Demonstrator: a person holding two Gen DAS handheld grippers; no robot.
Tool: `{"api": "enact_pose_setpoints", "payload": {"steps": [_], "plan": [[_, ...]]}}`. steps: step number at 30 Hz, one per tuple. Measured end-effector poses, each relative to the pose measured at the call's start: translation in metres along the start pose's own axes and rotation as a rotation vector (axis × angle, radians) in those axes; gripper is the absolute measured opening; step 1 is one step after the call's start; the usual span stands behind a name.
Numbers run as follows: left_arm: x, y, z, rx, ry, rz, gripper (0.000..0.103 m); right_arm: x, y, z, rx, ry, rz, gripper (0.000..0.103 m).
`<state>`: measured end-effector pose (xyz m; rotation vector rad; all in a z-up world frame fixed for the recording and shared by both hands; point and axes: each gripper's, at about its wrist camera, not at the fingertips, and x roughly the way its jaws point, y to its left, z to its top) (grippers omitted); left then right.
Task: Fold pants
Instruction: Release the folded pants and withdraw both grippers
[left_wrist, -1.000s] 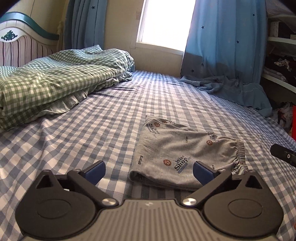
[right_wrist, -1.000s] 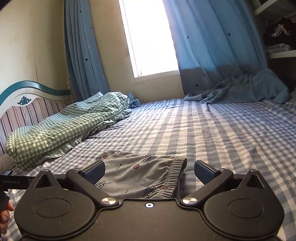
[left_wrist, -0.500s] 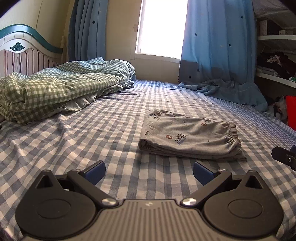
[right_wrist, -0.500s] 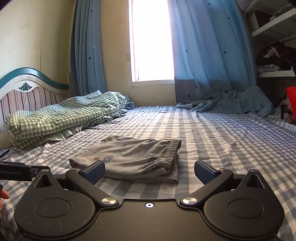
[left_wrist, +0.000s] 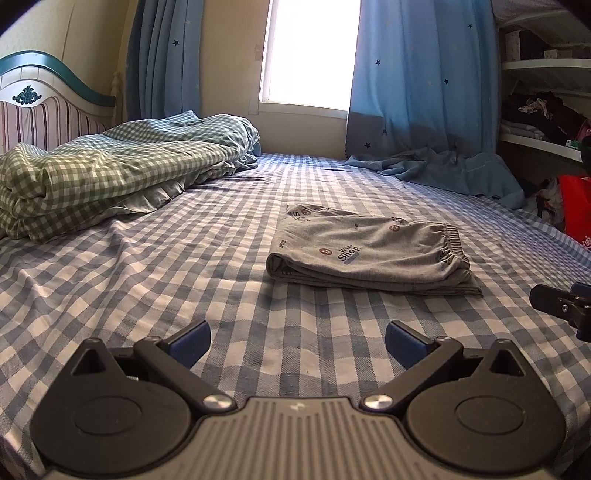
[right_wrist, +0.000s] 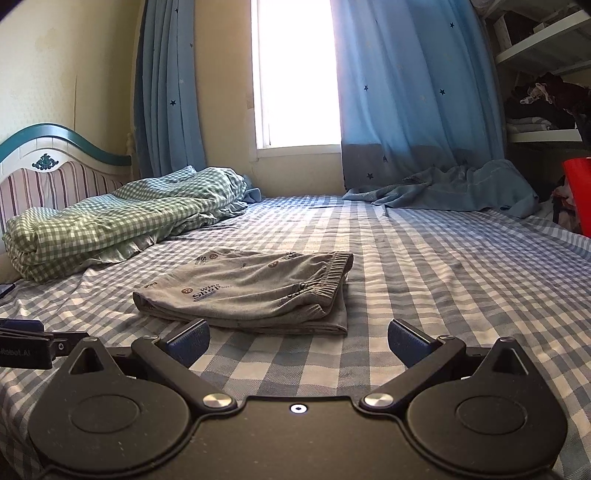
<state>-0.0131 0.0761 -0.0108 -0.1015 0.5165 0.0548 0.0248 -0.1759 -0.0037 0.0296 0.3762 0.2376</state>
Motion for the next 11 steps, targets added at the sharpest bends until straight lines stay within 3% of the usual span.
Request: {"api": "enact_pose_setpoints", "payload": {"steps": [5, 11], "plan": [[0.0007, 0.002, 0.0006, -0.039, -0.019, -0.038, 0.103, 0.0005, -0.0004, -0.0034, -0.005, 0.011, -0.001, 0.102], [0.0034, -0.0015, 0.0023, -0.021, -0.02, -0.018, 0.103, 0.0034, -0.0028, -0.0064, 0.004, 0.027, -0.002, 0.102]]}}
